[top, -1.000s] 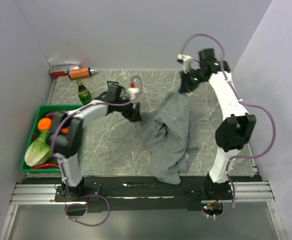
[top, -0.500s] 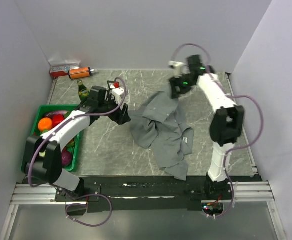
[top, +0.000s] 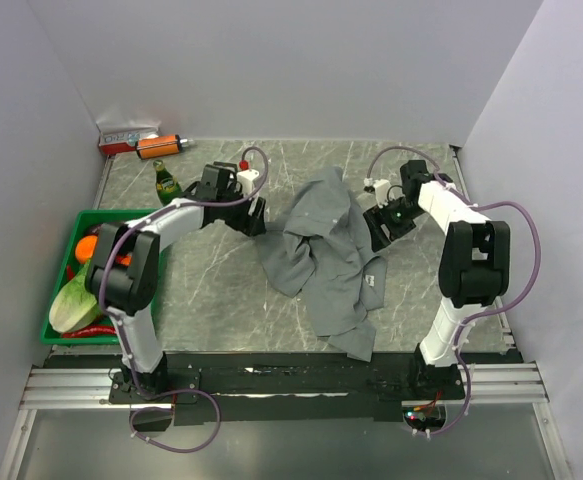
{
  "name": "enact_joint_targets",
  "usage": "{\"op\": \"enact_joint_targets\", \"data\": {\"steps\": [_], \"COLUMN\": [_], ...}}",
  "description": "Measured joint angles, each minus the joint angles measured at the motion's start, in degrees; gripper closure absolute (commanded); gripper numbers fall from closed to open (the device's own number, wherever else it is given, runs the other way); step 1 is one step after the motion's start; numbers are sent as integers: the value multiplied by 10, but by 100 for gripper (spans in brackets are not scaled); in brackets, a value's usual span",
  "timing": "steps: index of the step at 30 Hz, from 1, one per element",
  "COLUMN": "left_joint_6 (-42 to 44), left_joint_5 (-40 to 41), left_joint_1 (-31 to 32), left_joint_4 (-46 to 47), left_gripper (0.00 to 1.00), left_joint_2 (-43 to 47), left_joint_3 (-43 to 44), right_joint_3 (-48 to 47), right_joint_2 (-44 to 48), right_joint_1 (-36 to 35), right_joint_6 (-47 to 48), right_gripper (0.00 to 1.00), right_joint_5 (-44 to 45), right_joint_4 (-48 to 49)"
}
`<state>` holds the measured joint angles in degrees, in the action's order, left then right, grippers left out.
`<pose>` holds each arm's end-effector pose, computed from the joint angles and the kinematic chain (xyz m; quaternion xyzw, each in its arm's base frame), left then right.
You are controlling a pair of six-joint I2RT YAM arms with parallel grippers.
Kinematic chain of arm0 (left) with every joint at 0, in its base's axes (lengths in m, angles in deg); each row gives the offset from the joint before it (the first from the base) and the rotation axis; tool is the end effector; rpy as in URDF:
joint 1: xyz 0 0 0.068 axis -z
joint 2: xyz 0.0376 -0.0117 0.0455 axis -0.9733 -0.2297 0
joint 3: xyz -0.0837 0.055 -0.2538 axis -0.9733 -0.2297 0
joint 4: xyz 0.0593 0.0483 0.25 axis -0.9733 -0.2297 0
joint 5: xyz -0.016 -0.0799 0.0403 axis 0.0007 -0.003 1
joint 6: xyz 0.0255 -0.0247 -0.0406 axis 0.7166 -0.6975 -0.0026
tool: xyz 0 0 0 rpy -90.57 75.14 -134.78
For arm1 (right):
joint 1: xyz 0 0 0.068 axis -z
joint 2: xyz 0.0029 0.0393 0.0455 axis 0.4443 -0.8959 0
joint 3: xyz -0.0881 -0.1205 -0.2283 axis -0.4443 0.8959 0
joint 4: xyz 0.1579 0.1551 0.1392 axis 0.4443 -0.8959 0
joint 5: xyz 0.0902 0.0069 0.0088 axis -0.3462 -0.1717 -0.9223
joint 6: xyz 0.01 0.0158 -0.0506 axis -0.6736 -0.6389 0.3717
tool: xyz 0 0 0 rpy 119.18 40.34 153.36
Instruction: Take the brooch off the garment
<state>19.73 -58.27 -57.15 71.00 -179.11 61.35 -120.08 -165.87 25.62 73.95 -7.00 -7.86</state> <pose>0.3698 -0.1479 0.2040 0.2712 0.8691 -0.2518 0.3281 0.3642 0.0187 0.2097 -0.3186 0.9199 0.1542 0.1686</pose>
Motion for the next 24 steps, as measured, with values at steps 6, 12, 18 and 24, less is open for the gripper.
{"op": "enact_joint_targets", "data": {"steps": [6, 12, 18, 24], "left_joint_6": [-17, -19, -26, -26], "left_joint_5": [1, 7, 12, 4], "left_joint_1": [-6, -7, -7, -7], "left_joint_4": [14, 12, 13, 10], "left_gripper": [32, 34, 57, 99], "left_joint_2": [-73, -114, -134, -146], "left_joint_3": [57, 63, 95, 100], "right_joint_3": [9, 8, 2, -15], "right_joint_2": [-2, -31, -72, -86], "right_joint_1": [0, 1, 2, 2], "right_joint_6": [13, 23, 23, 13], "right_gripper": [19, 24, 48, 88], "right_joint_5": [-5, 1, 2, -10], "right_joint_4": [1, 0, -8, -20]}}
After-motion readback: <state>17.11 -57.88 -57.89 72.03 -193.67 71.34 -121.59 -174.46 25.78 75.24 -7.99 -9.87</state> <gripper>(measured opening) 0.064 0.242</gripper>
